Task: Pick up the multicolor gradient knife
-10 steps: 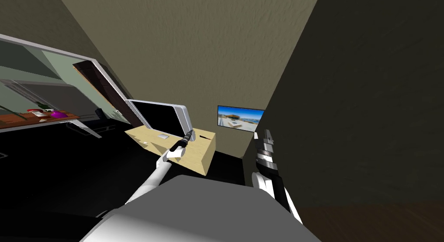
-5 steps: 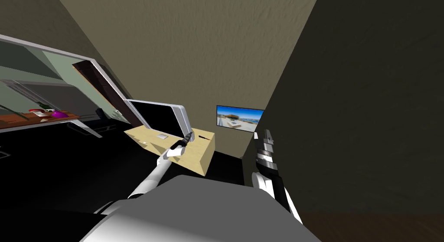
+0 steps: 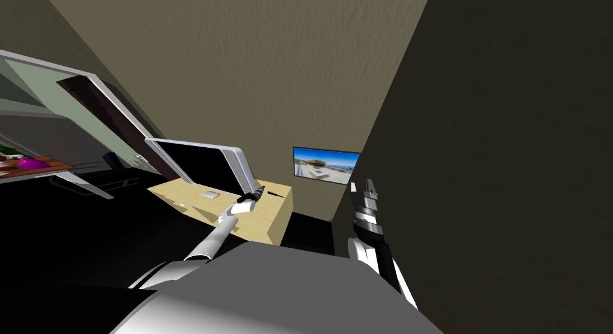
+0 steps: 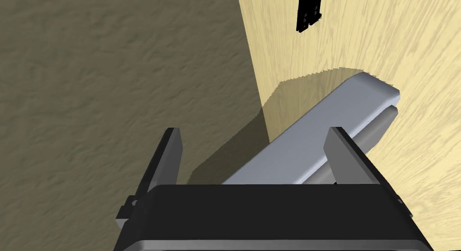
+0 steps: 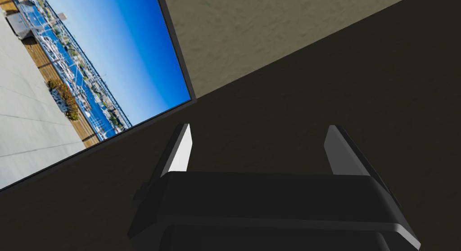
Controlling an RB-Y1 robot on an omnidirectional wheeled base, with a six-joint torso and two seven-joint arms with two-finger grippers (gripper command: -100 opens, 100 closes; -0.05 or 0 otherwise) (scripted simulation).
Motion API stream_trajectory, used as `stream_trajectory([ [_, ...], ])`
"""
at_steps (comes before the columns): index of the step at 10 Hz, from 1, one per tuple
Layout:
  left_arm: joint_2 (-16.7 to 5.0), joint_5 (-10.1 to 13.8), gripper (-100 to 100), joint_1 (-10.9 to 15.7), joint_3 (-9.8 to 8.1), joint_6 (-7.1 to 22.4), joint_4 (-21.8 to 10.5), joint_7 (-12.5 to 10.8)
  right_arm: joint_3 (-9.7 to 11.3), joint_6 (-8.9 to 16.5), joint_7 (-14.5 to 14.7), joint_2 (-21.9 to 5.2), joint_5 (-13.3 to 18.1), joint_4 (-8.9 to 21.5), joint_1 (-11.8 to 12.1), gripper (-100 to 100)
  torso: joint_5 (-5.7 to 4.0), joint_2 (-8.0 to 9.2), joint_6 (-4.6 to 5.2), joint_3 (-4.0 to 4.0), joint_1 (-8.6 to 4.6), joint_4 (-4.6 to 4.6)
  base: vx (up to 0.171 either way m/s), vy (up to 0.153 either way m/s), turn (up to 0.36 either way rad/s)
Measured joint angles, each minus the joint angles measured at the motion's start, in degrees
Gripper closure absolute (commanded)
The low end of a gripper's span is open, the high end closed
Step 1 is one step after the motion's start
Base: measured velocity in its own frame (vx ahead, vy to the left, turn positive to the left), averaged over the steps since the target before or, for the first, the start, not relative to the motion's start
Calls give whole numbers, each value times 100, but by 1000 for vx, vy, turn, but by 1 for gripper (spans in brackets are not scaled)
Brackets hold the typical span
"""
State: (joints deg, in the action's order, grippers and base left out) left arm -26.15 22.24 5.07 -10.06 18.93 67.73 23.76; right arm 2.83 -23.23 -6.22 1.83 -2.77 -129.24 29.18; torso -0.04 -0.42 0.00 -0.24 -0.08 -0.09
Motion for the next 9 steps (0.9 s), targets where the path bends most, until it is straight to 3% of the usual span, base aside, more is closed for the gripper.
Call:
stream_trajectory([
  [2, -168, 239, -100, 184, 110, 204, -510, 105, 0, 0, 0, 0, 0, 0, 0, 0, 1, 7, -1, 4, -1, 1, 84, -30, -39],
  [4, -172, 242, -100, 185, 86, 499, -519, 130, 0, 0, 0, 0, 0, 0, -1, 0, 0, 26, -3, 14, 3, 5, 43, -16, -28],
  [9, -410, 594, -100, 567, 262, 1262, -1295, 297, 0, 0, 0, 0, 0, 0, 0, 0, 0, -4, 0, -2, 2, -1, 101, -13, -44],
])
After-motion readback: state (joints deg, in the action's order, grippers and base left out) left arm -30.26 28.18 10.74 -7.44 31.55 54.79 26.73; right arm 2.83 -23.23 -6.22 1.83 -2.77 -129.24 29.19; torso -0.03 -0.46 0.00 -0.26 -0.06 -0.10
